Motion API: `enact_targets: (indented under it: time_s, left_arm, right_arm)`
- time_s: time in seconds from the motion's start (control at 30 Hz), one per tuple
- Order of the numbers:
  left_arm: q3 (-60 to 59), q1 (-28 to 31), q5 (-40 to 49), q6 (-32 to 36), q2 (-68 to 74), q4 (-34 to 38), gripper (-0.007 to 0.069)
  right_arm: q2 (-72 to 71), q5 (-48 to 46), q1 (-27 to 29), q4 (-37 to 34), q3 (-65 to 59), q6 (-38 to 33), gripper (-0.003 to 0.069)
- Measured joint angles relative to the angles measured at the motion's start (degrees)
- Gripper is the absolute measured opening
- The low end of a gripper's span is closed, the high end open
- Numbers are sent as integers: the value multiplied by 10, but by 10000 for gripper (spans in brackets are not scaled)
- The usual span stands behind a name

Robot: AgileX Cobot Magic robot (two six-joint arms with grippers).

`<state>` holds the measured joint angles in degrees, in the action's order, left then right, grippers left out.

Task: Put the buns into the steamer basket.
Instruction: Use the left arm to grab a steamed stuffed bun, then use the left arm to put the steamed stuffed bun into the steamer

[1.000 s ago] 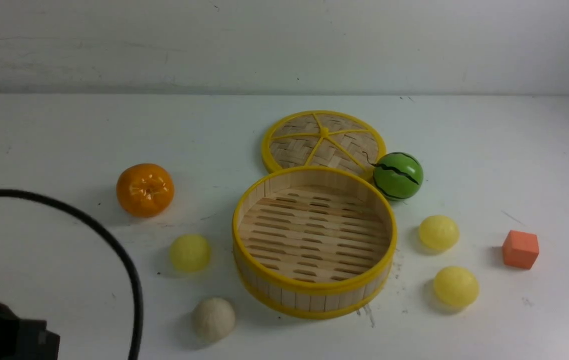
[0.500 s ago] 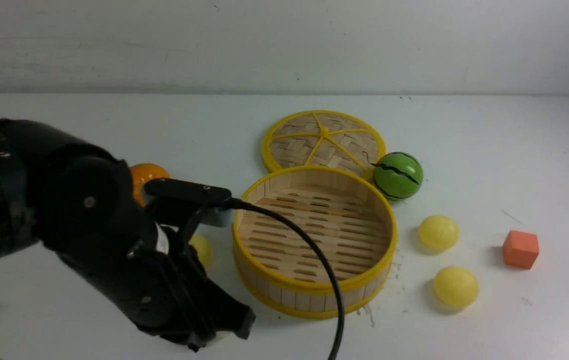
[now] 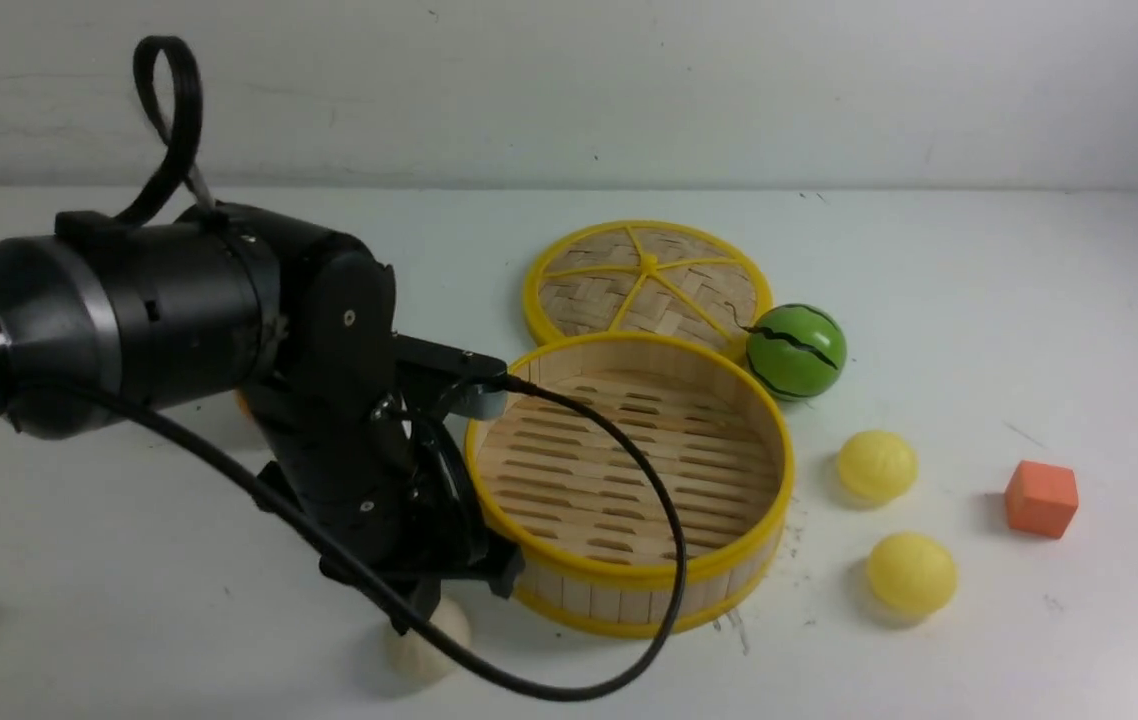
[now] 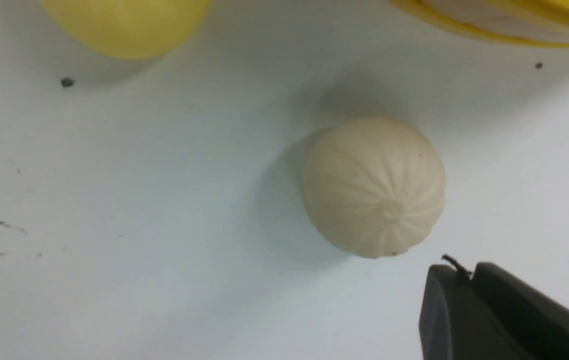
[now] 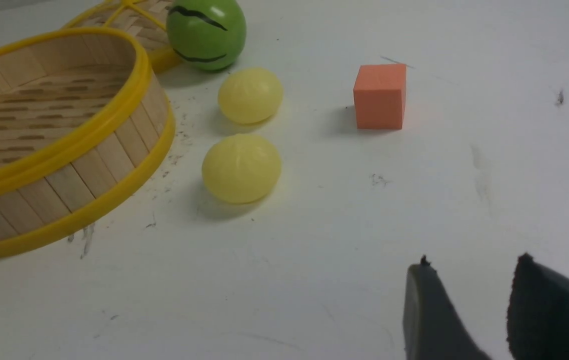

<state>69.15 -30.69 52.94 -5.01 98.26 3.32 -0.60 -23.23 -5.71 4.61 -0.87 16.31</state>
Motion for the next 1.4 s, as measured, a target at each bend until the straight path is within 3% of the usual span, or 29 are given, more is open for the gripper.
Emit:
enact_targets:
  time_s: [0.23,0.33,0.67,0.77,0.9,1.07,1.2,1.4]
  left_arm:
    - [0,0,-32,2,34,-11,249]
    - [0,0,-42,2,48,-23,259]
    - [2,0,-66,2,72,-29,180]
    - [3,0,-65,2,72,-29,124]
    - [6,0,-45,2,69,-29,-7]
    - [52,-4,26,-12,26,-22,-13]
    - [143,-24,33,7,8,-13,-13]
    - [286,-21,36,17,129,-12,-13]
  right_arm:
    - [0,0,0,0,0,0,239]
    - [0,1,0,0,0,0,239]
    - [0,1,0,0,0,0,239]
    - [0,1,0,0,0,0,239]
    - [0,1,0,0,0,0,239]
    - [0,1,0,0,0,0,239]
    - [0,1,0,0,0,0,239]
    - [0,1,0,0,0,0,239]
